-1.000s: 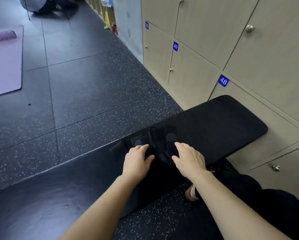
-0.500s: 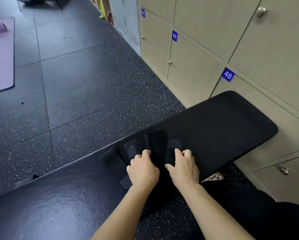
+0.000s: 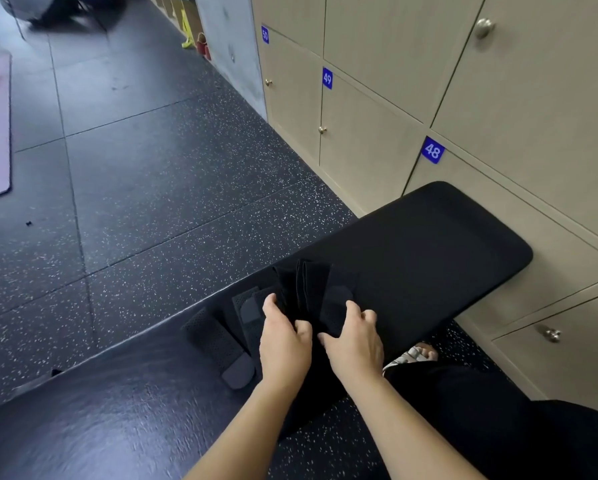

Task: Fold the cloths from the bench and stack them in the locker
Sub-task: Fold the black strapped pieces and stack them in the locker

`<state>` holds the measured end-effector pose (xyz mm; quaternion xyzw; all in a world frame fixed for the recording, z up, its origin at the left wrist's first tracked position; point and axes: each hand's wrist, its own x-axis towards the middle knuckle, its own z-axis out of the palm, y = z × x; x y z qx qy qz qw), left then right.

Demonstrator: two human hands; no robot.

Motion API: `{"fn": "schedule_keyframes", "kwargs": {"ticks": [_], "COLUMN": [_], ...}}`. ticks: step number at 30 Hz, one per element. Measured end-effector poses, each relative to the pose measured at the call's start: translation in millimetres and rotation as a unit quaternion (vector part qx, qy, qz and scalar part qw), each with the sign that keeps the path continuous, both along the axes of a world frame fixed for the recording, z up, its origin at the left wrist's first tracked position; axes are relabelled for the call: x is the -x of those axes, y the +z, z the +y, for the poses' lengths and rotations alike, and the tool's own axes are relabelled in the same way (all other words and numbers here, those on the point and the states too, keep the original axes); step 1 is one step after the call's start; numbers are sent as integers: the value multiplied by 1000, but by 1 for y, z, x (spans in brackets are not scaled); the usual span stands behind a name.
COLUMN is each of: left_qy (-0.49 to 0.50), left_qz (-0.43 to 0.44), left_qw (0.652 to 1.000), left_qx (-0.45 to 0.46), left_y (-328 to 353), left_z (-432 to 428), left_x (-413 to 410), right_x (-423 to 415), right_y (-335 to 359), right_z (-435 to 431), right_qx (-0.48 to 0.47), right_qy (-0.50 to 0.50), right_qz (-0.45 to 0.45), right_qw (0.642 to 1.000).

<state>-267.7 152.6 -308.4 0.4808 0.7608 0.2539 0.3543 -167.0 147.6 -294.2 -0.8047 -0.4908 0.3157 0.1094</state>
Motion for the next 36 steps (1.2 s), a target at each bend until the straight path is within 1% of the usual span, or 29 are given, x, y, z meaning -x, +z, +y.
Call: {"fn": "schedule_keyframes", "kwargs": {"ticks": [2,5,8,10,13,16,19,22,24,25,29,36], "left_qy": [3,11,-30,-26,-1,2,-6,-33,-59,-73,-134,-202], "left_qz": [-6,-60,-69,-104,-142,-174,-236,-294,-327,-341,-357,-377], "left_qw": [1000,997,996,993,990,984,969,951,938,932,916,886], "left_qx": [12,42,50,55,25,-29,-68,-90,-95,-97,-127,-182], "left_y": [3,7,3,2,3,12,31,57,74,84,118,158], "left_z": [6,15,23,26,28,28,29,29,26,24,13,-28], "left_x": [0,1,4,3,2,1,4,3,-2,-6,-33,-112], "right_x": [-1,-2,-3,-3,-4,-6,-12,-27,-41,-49,-83,-150], "right_y": [-2,-4,-8,-10,-8,0,13,36,50,57,87,136], "right_z": [0,1,4,5,6,8,9,13,13,12,-3,-63], "right_qx": [-1,-5,-17,-33,-61,-94,-150,-181,-193,-198,-216,-323], "right_qy": [-2,-3,-11,-9,-13,-25,-69,-148,-162,-166,-197,-240], "right_qz": [-2,-10,10,21,37,87,173,282,352,371,380,352], "right_qw": [1000,1000,1000,999,997,991,971,931,902,892,877,845]}}
